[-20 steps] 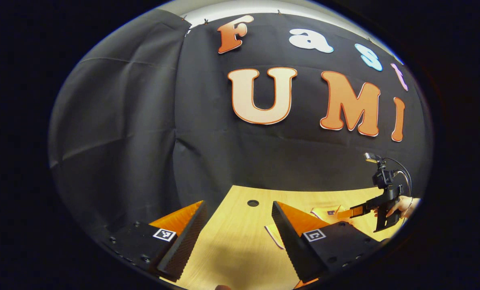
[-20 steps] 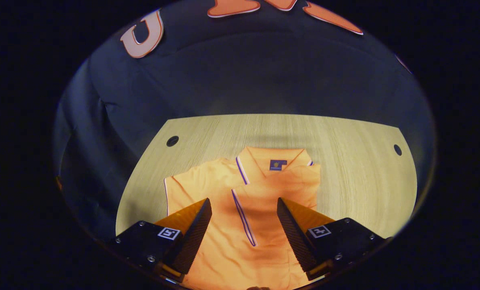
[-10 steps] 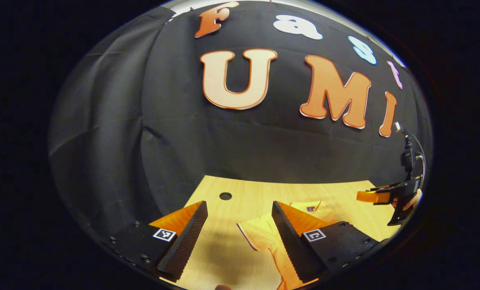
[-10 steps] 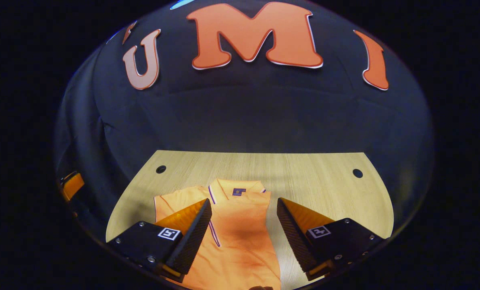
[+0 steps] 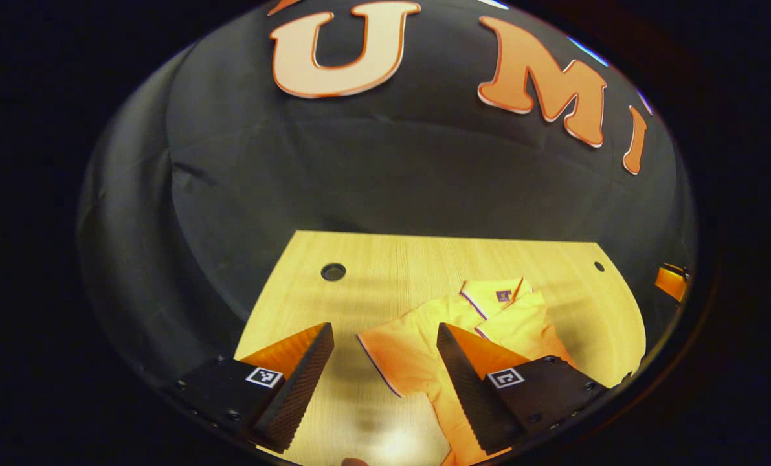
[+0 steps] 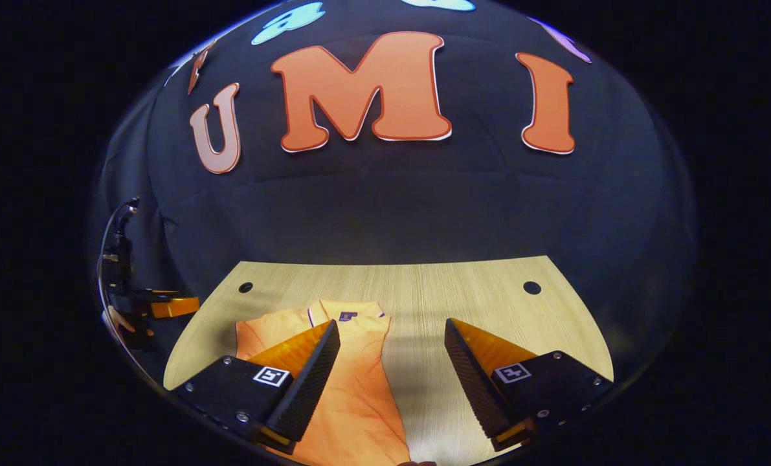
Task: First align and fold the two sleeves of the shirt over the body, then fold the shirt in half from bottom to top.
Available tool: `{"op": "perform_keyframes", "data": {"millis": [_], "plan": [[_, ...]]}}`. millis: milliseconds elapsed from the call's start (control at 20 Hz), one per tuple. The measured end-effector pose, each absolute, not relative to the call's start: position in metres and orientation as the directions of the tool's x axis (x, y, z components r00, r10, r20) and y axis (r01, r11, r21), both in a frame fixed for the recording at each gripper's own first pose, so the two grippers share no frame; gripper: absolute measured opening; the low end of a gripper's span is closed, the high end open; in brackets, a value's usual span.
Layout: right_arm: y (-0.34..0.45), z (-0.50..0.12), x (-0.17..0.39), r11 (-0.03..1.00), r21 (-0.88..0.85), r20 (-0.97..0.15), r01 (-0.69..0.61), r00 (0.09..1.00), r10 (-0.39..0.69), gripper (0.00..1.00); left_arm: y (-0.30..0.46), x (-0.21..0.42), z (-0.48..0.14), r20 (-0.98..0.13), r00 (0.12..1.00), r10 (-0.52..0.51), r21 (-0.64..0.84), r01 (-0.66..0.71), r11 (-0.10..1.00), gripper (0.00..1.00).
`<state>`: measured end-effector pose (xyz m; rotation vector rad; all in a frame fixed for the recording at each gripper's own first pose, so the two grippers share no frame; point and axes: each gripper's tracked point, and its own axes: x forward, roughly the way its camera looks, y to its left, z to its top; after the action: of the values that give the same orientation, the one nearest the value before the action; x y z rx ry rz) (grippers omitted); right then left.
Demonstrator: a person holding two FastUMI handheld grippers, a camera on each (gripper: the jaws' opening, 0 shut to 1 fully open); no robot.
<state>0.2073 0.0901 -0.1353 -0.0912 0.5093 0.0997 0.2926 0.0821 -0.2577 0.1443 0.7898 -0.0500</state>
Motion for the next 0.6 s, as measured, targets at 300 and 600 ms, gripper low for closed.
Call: {"op": "perform_keyframes", "data": {"millis": [300, 600], "plan": [[0.058, -0.130, 0.192, 0.993, -0.023, -0.515, -0.119, 0.853, 0.090, 0.99, 0.098, 0.300, -0.340, -0.852, 0.513, 0.104, 0.148, 0.045, 0.988, 0.98], [0.029, -0.133, 0.184, 0.995, 0.040, -0.548, -0.094, 0.830, 0.100, 0.99, 0.123, 0.291, -0.407, -0.916, 0.358, 0.182, 0.154, -0.108, 0.982, 0.98]]}}
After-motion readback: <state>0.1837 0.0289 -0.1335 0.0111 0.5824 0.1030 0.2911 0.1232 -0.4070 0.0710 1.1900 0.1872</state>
